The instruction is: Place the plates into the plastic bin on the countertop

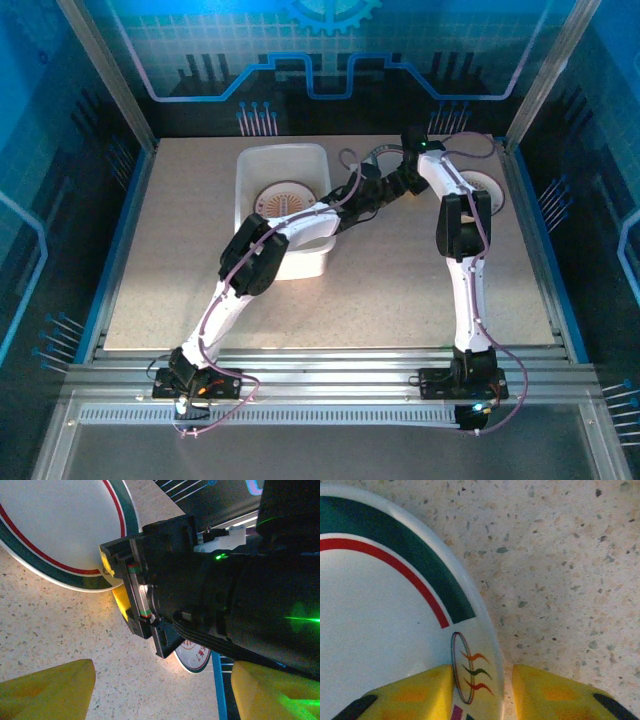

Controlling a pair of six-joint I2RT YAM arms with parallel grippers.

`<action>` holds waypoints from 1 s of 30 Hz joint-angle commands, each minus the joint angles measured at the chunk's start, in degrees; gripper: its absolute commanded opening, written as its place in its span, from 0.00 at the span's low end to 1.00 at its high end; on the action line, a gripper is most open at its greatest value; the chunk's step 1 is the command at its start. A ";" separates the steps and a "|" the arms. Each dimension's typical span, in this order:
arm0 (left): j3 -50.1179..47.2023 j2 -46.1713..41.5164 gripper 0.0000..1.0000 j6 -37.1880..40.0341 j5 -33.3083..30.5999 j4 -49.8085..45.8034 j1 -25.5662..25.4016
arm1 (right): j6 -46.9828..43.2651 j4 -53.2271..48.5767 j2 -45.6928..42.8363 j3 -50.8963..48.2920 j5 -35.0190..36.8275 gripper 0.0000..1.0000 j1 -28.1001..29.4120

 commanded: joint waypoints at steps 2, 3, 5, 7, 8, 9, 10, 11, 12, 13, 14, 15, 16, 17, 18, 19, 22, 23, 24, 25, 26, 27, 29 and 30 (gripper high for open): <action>-0.68 -5.22 0.73 0.00 1.82 1.78 0.00 | 2.14 -2.27 1.05 -2.07 2.52 0.25 0.98; -0.83 -5.63 0.73 -0.02 1.85 1.75 0.00 | 2.21 -2.06 0.42 -2.90 3.06 0.21 1.15; -0.90 -6.60 0.73 0.12 1.83 1.00 -0.05 | 2.67 -2.13 -1.48 -4.82 4.59 0.14 1.44; -1.44 -7.64 0.74 0.18 2.11 0.50 -0.07 | 2.97 -1.55 -3.60 -7.40 5.69 0.07 1.69; -1.95 -8.33 0.74 0.04 2.10 0.27 0.00 | 3.30 -0.96 -5.07 -9.24 6.29 0.04 1.78; -2.40 -8.97 0.74 -0.19 2.30 -0.11 0.01 | 3.35 -0.01 -6.45 -11.17 6.52 0.01 1.83; -2.75 -9.74 0.75 -0.37 2.52 -0.82 0.07 | 3.56 1.09 -7.96 -13.46 6.37 0.00 1.79; -3.20 -10.61 0.76 -0.61 2.68 -1.83 0.09 | 3.94 1.93 -9.71 -15.99 6.13 0.00 1.81; -3.55 -11.32 0.76 -0.84 3.01 -2.55 0.21 | 4.12 3.02 -11.07 -18.38 5.89 0.00 1.83; -3.96 -12.07 0.77 -1.09 3.56 -3.06 0.18 | 4.42 4.38 -13.68 -21.29 5.77 0.00 1.88; -4.26 -12.73 0.78 -1.50 4.02 -3.72 0.27 | 4.72 5.59 -15.56 -24.03 5.38 0.00 1.96; -4.57 -13.47 0.78 -2.11 4.62 -4.50 0.26 | 5.11 7.60 -18.05 -27.75 4.76 0.00 1.98; -4.72 -14.24 0.78 -2.75 5.38 -5.10 0.29 | 5.38 9.16 -20.31 -30.69 4.21 0.00 1.96; -4.72 -14.91 0.78 -3.50 6.17 -5.95 0.40 | 5.37 10.45 -22.26 -33.06 3.80 0.00 1.96; -4.59 -15.59 0.79 -3.72 7.52 -6.74 0.50 | 5.23 11.57 -24.54 -35.37 3.60 0.00 1.97; -4.51 -16.56 0.79 -3.06 9.18 -7.41 0.60 | 4.69 12.57 -26.64 -37.24 2.97 0.00 1.88; -4.36 -19.74 0.80 -0.09 13.16 -12.31 1.01 | 2.75 11.92 -31.50 -39.38 1.41 0.00 1.57; -4.59 -20.73 0.80 0.48 14.31 -14.25 1.27 | 2.07 11.28 -32.74 -39.63 1.32 0.00 1.52; -5.41 -21.85 0.80 0.10 15.55 -16.04 1.67 | 1.48 11.00 -34.36 -40.25 1.36 0.00 1.59; -7.08 -23.15 0.80 -1.34 17.31 -16.21 2.27 | 0.92 11.61 -36.11 -41.42 1.06 0.00 1.57; -9.32 -24.38 0.81 -3.24 18.89 -15.08 2.85 | 0.84 12.22 -37.63 -42.58 0.64 0.00 1.48; -12.01 -25.98 0.80 -5.88 20.18 -13.35 3.60 | 0.94 12.83 -39.49 -44.14 0.13 0.00 1.35; -15.46 -28.86 0.80 -8.87 21.93 -11.55 4.71 | 1.06 13.93 -42.98 -46.80 -0.96 0.00 0.92; -16.29 -30.18 0.80 -9.44 22.79 -12.19 5.11 | 0.93 14.65 -45.09 -48.19 -1.19 0.00 0.82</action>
